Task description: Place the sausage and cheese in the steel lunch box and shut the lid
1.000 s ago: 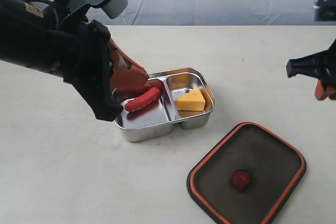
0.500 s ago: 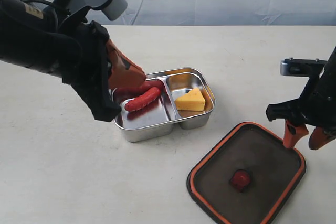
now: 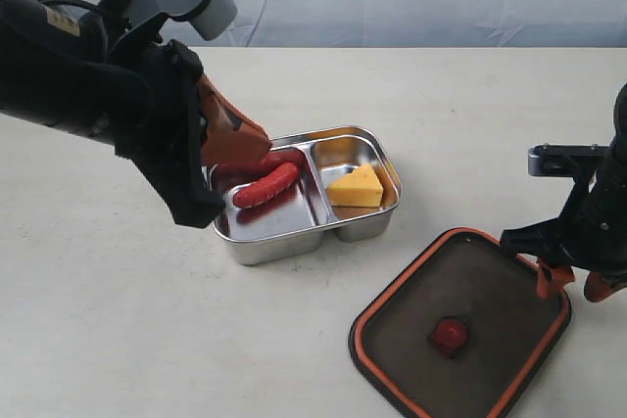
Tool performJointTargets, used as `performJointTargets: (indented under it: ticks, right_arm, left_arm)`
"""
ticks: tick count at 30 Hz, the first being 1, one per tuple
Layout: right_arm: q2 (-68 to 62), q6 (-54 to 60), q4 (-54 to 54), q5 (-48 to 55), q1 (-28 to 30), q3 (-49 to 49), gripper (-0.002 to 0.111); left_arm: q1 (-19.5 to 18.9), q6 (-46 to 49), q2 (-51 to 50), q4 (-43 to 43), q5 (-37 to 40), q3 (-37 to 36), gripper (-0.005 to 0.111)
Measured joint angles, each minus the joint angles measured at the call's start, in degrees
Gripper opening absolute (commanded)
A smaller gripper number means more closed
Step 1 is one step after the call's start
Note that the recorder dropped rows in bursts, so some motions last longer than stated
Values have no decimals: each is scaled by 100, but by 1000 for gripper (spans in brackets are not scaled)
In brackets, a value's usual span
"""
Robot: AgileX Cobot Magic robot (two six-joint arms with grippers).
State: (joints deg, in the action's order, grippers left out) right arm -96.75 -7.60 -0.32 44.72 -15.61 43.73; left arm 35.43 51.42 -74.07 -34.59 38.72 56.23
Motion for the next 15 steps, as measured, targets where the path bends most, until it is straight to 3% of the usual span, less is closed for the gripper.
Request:
performJointTargets:
  ticks: [6,8,12,13,15]
  right_arm:
    - [-471,-116,-120,-148,0,-14,48]
    - [-524,-128,-120,-148,0,-1,38]
    - [-573,-128,-36,-135,0,47,4]
    - [-576,-128,-69,-135,0,47,-1]
    - [-576,-142,-108,-124,8,47,0]
  left_arm:
    - [0,0,0,0,0,0,0]
    - [0,0,0,0,0,0,0]
    - [0,-13,0,-39,22,0,0]
    - [0,-22,0,-107,49,0,0]
    - [0,-22,0,-262,135,0,0]
